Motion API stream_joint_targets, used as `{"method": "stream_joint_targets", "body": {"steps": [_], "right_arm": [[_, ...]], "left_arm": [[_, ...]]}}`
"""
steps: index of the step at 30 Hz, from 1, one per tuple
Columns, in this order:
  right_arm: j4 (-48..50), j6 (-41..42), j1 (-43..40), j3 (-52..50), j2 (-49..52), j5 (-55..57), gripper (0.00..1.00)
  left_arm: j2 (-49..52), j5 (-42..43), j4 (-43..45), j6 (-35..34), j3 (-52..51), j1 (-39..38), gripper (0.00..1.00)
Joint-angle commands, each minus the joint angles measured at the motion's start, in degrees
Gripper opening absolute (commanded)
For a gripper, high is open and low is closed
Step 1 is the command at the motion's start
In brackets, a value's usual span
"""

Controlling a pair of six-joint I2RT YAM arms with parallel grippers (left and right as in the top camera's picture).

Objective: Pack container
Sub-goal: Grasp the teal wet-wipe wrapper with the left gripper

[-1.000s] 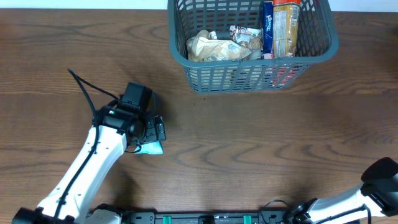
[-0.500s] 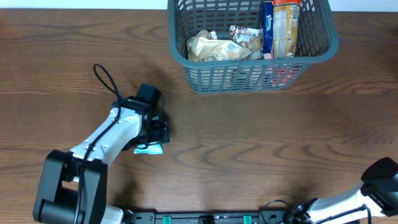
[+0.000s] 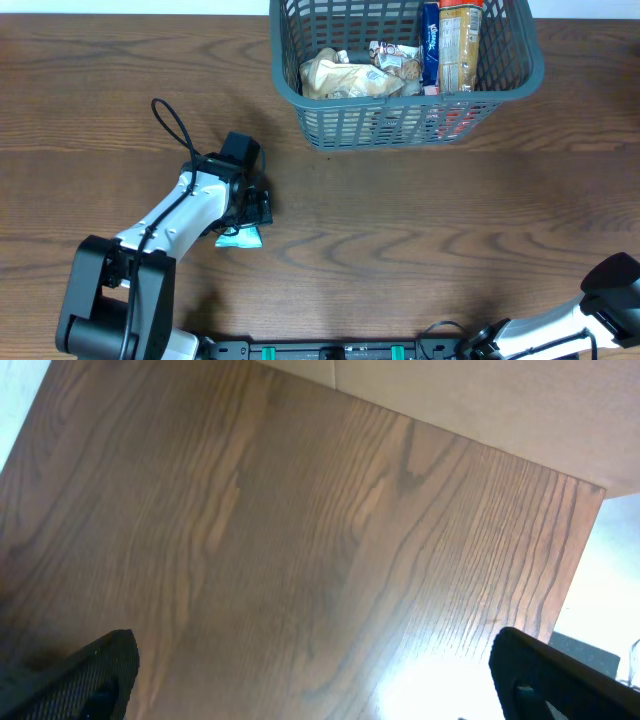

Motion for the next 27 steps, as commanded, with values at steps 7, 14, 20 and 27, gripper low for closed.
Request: {"method": "stream_joint_targets", "body": {"steps": [7,14,20,27], "right_arm": [[-0.09,0.13,-0.52,-0.15,0.57,-0.22,0.99],[-0.11,0.13,-0.52,-0.15,0.57,-0.22,0.99],[-0.09,0.13,-0.52,-0.15,0.57,-0.22,0.99],[-0.11,0.13,-0.52,-0.15,0.57,-0.22,0.99]], "left_arm": [[1.9,-1.53,0.48,-0.52,-0.44,0.28,0.94],[1.9,-1.53,0.63,-0.57,-0.44,0.28,0.11],[1.88,-1.55,0.83,-0.59,-0.42,0.28,0.06],[-0.83,-1.53,-3.3,-0.57,3.26,0.28,0.06]]}}
